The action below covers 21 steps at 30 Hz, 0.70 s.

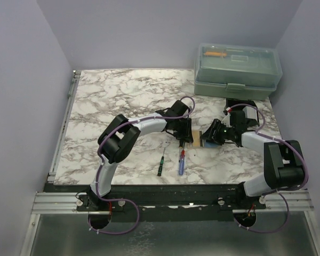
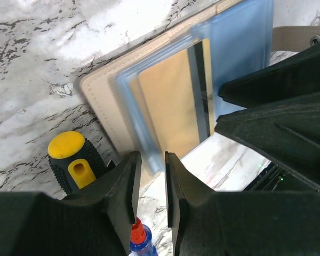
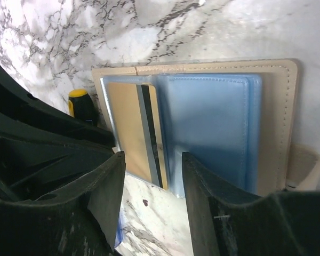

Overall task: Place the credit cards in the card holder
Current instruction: Insert the credit card into the card holder.

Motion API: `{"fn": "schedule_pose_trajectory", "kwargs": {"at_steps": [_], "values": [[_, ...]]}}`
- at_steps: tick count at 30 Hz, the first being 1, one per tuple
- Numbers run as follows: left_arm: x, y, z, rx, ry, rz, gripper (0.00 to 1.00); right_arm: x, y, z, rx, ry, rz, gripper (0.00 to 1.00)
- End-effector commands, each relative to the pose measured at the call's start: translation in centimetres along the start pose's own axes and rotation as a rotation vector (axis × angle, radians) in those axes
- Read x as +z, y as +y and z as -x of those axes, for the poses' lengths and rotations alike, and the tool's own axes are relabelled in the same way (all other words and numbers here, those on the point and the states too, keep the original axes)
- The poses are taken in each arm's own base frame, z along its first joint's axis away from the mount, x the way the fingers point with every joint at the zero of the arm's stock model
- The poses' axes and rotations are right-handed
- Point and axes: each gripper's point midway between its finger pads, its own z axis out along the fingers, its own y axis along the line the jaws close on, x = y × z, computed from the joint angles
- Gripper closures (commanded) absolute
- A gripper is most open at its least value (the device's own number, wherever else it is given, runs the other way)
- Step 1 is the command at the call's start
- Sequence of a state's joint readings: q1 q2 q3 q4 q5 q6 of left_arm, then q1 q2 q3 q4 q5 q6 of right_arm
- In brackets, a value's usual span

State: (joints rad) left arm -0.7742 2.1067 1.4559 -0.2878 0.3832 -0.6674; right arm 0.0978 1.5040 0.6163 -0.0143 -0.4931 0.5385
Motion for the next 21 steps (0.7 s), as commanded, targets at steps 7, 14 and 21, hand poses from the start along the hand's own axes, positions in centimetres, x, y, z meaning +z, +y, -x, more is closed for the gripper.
{"fn": "schedule_pose_trajectory", "kwargs": {"at_steps": [7,14,21], "values": [[-0.2,1.8,-0.4,0.006,-0.006,0.078,0.65,-1.1,-3.0,-1.7,0.027,0.028,-0.084,0.48],[0.9,3.0,-1.0,-0.009,0.019,0.102,0.76,-1.8,-1.0,-0.4,-0.035,0.007,-0.013,0.48],[1.4,3.5,-1.4,-0.012,0.032,0.109,0.85,-0.6,0.0,-0.1,-0.063,0.036,0.035,0.60]]}}
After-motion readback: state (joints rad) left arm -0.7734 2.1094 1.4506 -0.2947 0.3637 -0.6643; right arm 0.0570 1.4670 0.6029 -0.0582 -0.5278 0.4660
